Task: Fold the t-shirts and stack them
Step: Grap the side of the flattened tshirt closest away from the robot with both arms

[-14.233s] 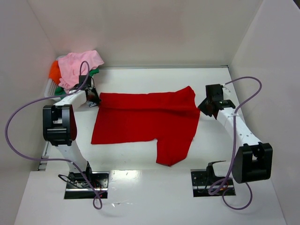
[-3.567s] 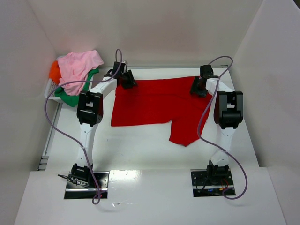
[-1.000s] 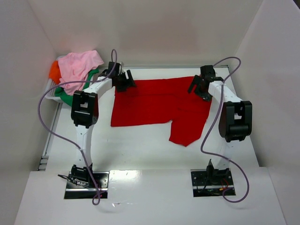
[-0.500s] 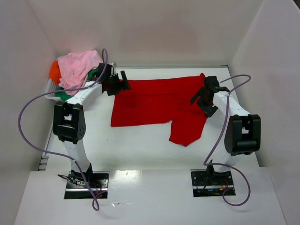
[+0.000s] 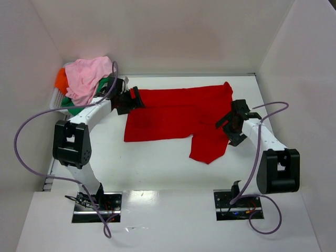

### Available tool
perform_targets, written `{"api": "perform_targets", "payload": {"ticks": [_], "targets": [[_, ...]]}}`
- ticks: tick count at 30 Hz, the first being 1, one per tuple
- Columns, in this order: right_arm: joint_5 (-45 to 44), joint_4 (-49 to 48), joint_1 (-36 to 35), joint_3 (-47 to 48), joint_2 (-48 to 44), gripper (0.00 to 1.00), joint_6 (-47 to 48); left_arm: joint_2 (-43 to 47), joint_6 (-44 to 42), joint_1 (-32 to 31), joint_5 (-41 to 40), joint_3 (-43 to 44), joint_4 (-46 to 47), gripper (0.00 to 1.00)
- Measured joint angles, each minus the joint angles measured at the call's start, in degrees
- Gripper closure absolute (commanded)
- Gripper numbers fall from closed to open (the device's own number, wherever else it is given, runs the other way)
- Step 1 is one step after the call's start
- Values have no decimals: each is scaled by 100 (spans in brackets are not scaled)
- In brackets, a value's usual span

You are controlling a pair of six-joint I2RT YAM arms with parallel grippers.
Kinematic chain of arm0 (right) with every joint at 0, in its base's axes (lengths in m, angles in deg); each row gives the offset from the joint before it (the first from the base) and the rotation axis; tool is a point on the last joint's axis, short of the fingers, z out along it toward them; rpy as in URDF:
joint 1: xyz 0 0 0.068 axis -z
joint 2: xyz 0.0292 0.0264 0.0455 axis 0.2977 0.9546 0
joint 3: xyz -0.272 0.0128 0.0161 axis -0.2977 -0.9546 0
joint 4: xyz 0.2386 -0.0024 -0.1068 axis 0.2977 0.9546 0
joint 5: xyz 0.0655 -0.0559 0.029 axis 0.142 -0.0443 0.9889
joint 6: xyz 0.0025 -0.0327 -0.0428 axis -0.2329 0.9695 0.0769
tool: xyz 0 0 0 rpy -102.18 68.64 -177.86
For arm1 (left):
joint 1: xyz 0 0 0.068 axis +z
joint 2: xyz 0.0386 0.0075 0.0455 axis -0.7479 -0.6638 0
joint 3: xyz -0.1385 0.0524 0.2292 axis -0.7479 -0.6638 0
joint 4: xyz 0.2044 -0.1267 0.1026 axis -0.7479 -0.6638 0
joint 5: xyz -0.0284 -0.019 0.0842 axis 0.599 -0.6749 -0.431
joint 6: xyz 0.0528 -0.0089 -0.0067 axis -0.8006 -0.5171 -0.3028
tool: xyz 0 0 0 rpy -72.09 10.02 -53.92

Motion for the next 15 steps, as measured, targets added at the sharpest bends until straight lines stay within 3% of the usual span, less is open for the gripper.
{"api": "perform_targets", "payload": {"ticks": [15], "targets": [[-81, -4, -352, -1510, -1139, 4, -518, 1029, -17, 0, -92, -874, -46, 1]]}}
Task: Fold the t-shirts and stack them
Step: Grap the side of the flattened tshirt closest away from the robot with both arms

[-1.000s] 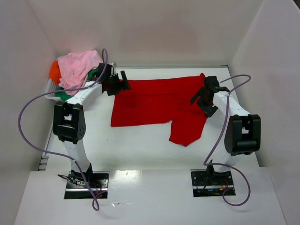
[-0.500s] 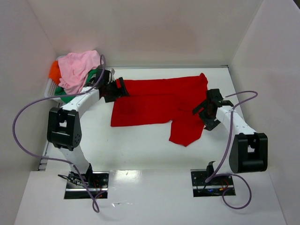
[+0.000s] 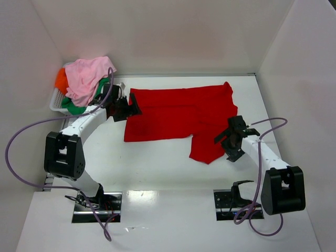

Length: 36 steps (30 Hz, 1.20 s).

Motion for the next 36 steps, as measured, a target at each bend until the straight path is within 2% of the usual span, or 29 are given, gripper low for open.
{"api": "perform_targets", "payload": {"ticks": [8, 12, 15, 16, 23, 24, 26, 27, 28, 31, 36], "targets": [[-42, -142, -31, -179, -59, 6, -98, 437, 17, 0, -81, -457, -50, 1], [-61, -267, -31, -278, -11, 13, -118, 614, 24, 24, -153, -573, -63, 1], [-55, -378, -31, -319, 114, 21, -122, 706, 24, 68, -188, -590, -101, 1], [-55, -402, -33, -328, 155, 29, -127, 743, 24, 83, -208, -597, -105, 1], [-57, -533, -35, -350, 315, 53, -129, 1014, 197, 160, -267, -774, -144, 1], [-59, -553, -35, -350, 350, 61, -127, 1027, 243, 160, -269, -811, -151, 1], [-61, -581, -35, -350, 420, 67, -118, 1027, 308, 160, -273, -885, -155, 1], [-61, -592, -35, -350, 448, 75, -116, 1027, 326, 160, -280, -929, -164, 1], [-61, -608, -35, -350, 485, 78, -111, 1027, 339, 160, -299, -960, -184, 1], [-61, -621, -35, -350, 555, 87, -116, 1027, 450, 160, -337, -990, -254, 2], [-66, -612, -35, -337, 560, 94, -120, 1012, 752, 160, -407, -1126, -212, 9]]}}
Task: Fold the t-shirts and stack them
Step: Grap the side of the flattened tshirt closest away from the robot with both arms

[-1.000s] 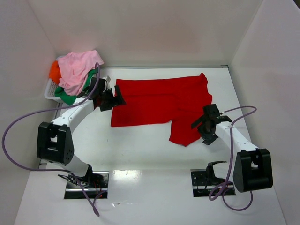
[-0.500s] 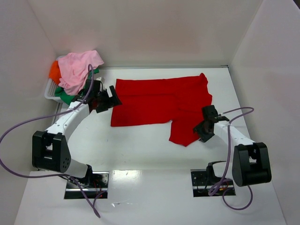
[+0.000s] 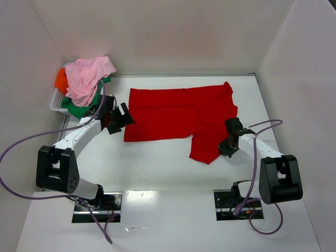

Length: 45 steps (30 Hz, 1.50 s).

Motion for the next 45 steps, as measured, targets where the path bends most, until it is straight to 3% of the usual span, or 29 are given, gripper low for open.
{"api": "perform_targets", "payload": {"ticks": [9, 19, 24, 30, 31, 32, 35, 45], "targets": [[-24, 94, 0, 201, -214, 97, -15, -474, 525, 0, -208, -501, 83, 13], [-55, 157, 28, 450, -201, 97, 153, -955, 772, 0, -463, -562, 304, 32], [-57, 170, 66, 450, -192, 96, 203, -1078, 769, 0, -619, -557, 337, 36], [-57, 179, 76, 450, -190, 96, 238, -1119, 787, 0, -776, -557, 341, 61], [-57, 179, 76, 450, -190, 96, 240, -1134, 782, 0, -802, -557, 341, 76], [-57, 181, 76, 450, -190, 97, 240, -1141, 800, 0, -817, -557, 339, 84], [-57, 186, 76, 450, -190, 99, 243, -1154, 804, 0, -828, -557, 343, 98], [-50, 219, 83, 756, -184, 100, 245, -1147, 761, 0, -820, -428, 197, 100]]}}
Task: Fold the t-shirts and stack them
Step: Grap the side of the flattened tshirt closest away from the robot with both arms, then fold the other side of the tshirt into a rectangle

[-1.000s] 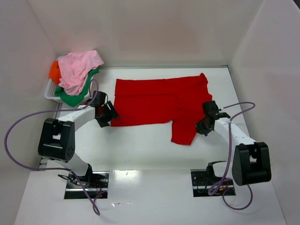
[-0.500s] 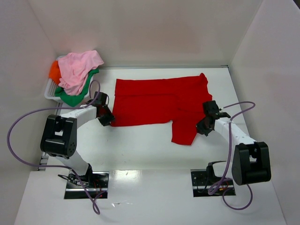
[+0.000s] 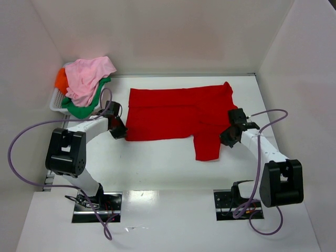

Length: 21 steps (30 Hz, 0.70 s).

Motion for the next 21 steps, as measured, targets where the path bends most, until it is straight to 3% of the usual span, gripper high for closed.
{"api": "perform_targets", "payload": {"ticks": [13, 21], "targets": [[63, -4, 422, 1150, 44, 100, 87, 22, -286, 251, 225, 1285, -122, 100], [210, -356, 625, 1884, 726, 100, 168, -409, -361, 490, 413, 1961, -66, 100]]}}
